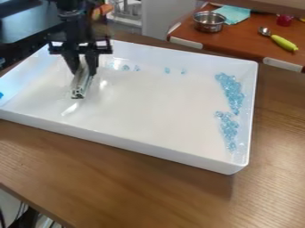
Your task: Sweep into pile
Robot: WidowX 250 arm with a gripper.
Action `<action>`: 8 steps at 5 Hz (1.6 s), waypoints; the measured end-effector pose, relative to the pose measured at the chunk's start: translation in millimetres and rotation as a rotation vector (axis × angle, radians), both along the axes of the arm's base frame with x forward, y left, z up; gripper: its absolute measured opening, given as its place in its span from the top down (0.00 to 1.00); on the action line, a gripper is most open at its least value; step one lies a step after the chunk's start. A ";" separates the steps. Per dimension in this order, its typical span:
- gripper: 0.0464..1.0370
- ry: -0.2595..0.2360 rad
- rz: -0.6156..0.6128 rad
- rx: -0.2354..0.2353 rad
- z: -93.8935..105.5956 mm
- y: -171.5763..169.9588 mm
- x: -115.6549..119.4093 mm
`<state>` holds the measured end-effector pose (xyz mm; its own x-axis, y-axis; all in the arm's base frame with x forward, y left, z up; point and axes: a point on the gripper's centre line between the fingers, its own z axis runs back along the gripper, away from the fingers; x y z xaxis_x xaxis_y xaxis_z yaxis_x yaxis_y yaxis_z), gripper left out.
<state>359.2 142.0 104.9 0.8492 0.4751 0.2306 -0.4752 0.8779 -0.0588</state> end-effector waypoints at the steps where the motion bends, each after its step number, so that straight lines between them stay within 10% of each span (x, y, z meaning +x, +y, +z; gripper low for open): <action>1: 0.67 0.001 -0.005 0.000 -4.4 7.6 10.1; 8: 0.67 0.054 -0.079 -0.022 -14.1 -80.1 55.0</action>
<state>414.2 61.9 90.8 0.8950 0.4110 0.1732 -0.4079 0.9114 -0.0546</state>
